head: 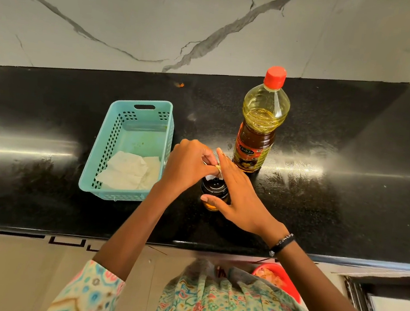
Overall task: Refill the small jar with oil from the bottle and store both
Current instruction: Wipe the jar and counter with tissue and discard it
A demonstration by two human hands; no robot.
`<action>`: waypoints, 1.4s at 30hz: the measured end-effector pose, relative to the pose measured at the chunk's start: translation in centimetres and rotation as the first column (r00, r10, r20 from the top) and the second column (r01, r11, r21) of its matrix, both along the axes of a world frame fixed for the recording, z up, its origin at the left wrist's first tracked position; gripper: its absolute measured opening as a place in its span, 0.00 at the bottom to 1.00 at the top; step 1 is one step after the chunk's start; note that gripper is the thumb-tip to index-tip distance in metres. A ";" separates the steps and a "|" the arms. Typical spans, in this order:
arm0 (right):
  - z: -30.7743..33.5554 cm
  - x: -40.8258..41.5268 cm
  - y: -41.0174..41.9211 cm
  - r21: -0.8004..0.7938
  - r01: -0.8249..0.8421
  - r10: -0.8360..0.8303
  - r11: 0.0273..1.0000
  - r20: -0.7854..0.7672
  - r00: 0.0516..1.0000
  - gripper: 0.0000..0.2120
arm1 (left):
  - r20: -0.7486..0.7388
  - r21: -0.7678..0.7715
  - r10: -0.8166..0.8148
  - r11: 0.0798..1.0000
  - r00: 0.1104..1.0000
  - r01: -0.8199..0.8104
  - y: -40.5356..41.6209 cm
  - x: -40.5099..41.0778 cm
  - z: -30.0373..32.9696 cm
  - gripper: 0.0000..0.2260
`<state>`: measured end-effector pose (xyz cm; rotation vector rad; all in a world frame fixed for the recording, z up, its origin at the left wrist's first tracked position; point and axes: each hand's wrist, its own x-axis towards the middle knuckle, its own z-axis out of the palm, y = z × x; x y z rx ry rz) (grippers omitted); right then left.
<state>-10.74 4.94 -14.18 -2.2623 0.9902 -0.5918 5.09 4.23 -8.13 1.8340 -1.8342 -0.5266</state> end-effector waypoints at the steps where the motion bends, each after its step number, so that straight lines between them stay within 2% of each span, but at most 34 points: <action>1: 0.0 0.0 0.0 -0.007 0.002 -0.002 1.000 -0.006 1.000 0.43 | -0.002 0.003 -0.007 1.000 1.000 0.007 0.0 0.0 0.0 0.06; 5: -0.1 0.0 0.0 -0.041 0.009 -0.010 0.999 -0.026 1.000 0.42 | -0.079 0.014 0.016 1.000 0.997 -0.015 0.5 0.2 -0.4 0.04; 9: -0.1 0.0 0.2 -0.061 0.019 -0.021 0.998 -0.040 0.999 0.42 | -0.184 0.048 0.030 0.999 0.982 -0.021 1.3 0.6 -0.8 0.07; 15: 0.1 0.1 0.3 -0.085 0.040 -0.047 0.996 -0.080 0.996 0.41 | -0.265 0.045 -0.001 0.999 0.964 0.014 3.0 0.8 -1.1 0.12; 20: 0.4 0.0 0.6 -0.054 0.042 -0.047 0.998 -0.101 0.994 0.43 | -0.315 -0.049 0.093 0.992 0.945 -0.114 4.7 1.1 -1.1 0.07; 24: 1.9 -0.8 1.1 -0.073 0.053 -0.059 0.996 -0.080 0.995 0.48 | -0.432 -0.024 0.158 0.982 0.888 -0.187 6.1 0.8 -0.4 0.05; 26: 3.2 -1.3 1.9 -0.017 0.065 -0.064 0.998 0.065 0.996 0.43 | -0.497 0.005 0.193 0.976 0.846 -0.220 6.7 0.2 0.1 0.06; 28: 4.0 -1.8 2.8 0.106 0.041 -0.066 0.994 0.248 0.966 0.32 | -0.592 0.065 0.217 0.973 0.776 -0.222 7.1 -0.7 0.3 0.10; 30: 4.3 -1.9 3.6 0.179 0.023 -0.088 0.984 0.365 0.927 0.21 | -0.689 0.148 0.236 0.971 0.685 -0.186 7.4 -1.6 0.3 0.12; 32: 4.0 -2.0 3.8 0.191 0.038 -0.118 0.981 0.430 0.895 0.13 | -0.774 0.217 0.260 0.966 0.578 -0.144 7.6 -2.1 0.1 0.13; 34: 3.7 -2.4 3.4 0.151 0.084 -0.140 0.985 0.421 0.896 0.08 | -0.837 0.258 0.278 0.960 0.472 -0.109 7.9 -2.0 -0.1 0.14; 35: 3.7 -2.7 3.1 0.126 0.122 -0.162 0.985 0.400 0.902 0.07 | -0.836 0.253 0.276 0.961 0.474 -0.112 8.0 -1.7 -0.2 0.14; 38: 4.4 -3.3 2.0 0.078 0.268 -0.277 0.960 0.374 0.885 0.08 | -0.650 0.127 0.248 0.967 0.718 -0.219 8.2 -0.5 -1.1 0.15; 39: 4.9 -3.3 1.6 0.067 0.304 -0.306 0.950 0.375 0.875 0.08 | -0.581 0.088 0.247 0.966 0.775 -0.242 8.1 -0.3 -1.3 0.16; 42: 6.2 -2.3 0.4 -0.091 0.299 -0.262 0.950 0.288 0.921 0.06 | -0.487 0.018 0.204 0.975 0.849 -0.224 7.1 -0.1 -1.9 0.20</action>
